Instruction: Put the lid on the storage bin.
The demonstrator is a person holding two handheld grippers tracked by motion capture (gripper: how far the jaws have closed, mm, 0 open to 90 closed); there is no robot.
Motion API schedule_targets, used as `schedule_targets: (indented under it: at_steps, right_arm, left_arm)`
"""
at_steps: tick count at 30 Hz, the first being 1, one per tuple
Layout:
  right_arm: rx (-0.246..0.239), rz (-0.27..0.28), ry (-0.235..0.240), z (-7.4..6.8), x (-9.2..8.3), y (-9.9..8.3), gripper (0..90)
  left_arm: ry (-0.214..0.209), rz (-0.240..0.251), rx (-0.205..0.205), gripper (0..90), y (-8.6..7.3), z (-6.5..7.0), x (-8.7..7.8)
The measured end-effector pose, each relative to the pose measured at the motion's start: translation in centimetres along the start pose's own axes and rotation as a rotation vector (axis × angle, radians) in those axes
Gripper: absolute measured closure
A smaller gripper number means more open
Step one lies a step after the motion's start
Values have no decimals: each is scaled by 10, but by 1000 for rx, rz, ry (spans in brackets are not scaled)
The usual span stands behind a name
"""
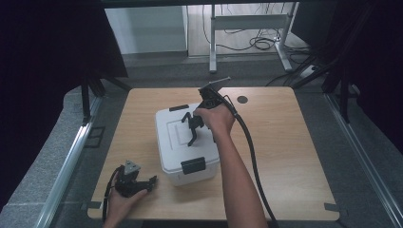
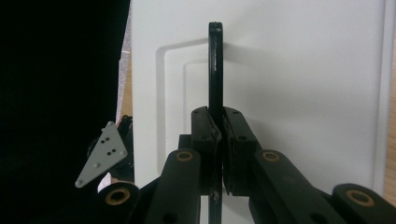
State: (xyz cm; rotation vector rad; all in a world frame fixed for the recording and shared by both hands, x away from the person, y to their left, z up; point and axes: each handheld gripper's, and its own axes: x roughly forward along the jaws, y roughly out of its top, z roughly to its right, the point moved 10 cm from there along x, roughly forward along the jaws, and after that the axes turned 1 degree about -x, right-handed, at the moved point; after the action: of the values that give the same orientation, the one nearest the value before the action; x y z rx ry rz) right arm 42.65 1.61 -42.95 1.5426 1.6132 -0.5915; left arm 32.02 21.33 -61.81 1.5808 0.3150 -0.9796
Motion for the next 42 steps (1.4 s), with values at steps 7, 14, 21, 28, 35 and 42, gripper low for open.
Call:
schedule_targets:
  at_steps: [7, 14, 21, 28, 35, 42]
  right_arm:
    - [-5, -12, -10, 4, 6, -1, 847]
    - [0, -3, 16, 6, 9, -2, 843]
    - [-11, 0, 24, 6, 10, -3, 833]
    - [-76, 31, 28, 5, 3, -2, 657]
    - [-154, 100, 58, 17, -24, -8, 519]
    - [-196, 168, 98, 46, -46, -23, 477]
  left_arm:
    - [-1, 0, -4, 124, 0, 0, 0]
    - [0, 0, -2, 124, 0, 0, 0]
    - [-1, 0, -1, 124, 0, 0, 0]
    - [-5, -1, 1, 122, 0, 0, 0]
    - [-6, -4, 1, 122, 0, 0, 0]
    - [-3, -4, 4, 124, 0, 0, 0]
